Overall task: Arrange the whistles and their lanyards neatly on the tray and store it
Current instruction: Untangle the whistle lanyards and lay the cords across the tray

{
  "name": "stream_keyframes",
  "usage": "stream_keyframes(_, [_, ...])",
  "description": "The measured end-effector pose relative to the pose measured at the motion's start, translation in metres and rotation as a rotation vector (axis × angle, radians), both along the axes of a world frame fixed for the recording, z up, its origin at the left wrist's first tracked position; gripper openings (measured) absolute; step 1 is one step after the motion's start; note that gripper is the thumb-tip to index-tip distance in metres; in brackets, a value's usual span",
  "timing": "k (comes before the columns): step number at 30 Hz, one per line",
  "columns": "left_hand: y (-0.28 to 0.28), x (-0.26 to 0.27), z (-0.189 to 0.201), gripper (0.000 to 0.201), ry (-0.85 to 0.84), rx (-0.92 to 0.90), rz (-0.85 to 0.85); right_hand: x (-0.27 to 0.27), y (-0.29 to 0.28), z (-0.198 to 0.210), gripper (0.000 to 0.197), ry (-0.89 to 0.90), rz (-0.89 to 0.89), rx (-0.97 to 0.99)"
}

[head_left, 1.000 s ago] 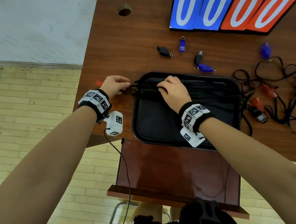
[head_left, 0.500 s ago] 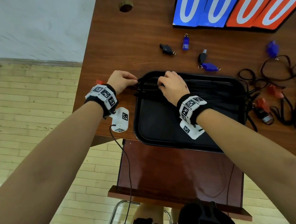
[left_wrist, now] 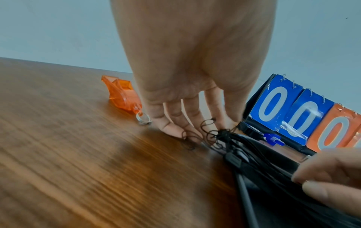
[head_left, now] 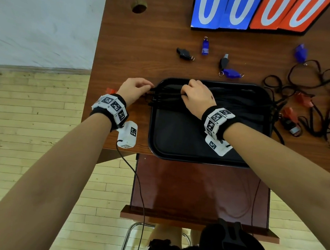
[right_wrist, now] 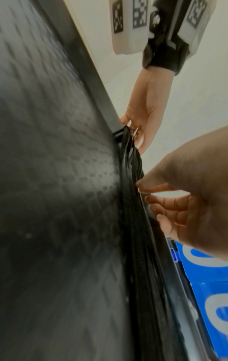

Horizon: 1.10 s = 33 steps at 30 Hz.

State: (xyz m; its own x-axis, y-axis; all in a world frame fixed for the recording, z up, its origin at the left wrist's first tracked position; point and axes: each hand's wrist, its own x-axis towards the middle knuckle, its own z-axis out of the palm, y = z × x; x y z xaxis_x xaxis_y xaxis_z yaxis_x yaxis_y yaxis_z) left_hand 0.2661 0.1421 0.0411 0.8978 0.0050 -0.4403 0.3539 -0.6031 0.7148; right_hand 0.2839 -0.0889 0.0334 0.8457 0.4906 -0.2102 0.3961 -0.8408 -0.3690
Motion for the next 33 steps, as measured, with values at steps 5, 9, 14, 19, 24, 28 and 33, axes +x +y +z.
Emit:
stream_keyframes(5, [-0.011,-0.006,0.001,0.046,0.051,0.045,-0.053,-0.022,0.004,0.003,0.018,-0.124,0.035,0.139])
stream_keyframes(9, [-0.016,-0.007,-0.003,0.044,0.029,0.105,-0.055,-0.041,0.006,0.001,0.017,-0.146,0.080,0.146])
stream_keyframes(14, [-0.015,-0.005,-0.004,0.037,0.082,-0.021,0.021,-0.049,-0.002,0.000,0.021,-0.125,0.147,0.070])
stream_keyframes(19, [-0.013,-0.003,-0.004,0.035,0.083,-0.039,0.022,-0.048,-0.008,-0.005,0.013,-0.150,0.091,0.030])
stream_keyframes(24, [-0.021,-0.011,0.005,0.042,-0.118,0.258,-0.092,-0.042,-0.007,-0.003,0.016,-0.124,0.054,0.056])
stream_keyframes(28, [-0.045,-0.019,0.011,0.050,-0.445,0.538,-0.488,-0.051,-0.016,-0.006,0.018,-0.167,0.054,0.038])
stream_keyframes(33, [-0.070,-0.028,-0.002,0.065,-0.187,0.739,-0.754,-0.061,-0.064,-0.002,0.036,-0.226,-0.135,-0.118])
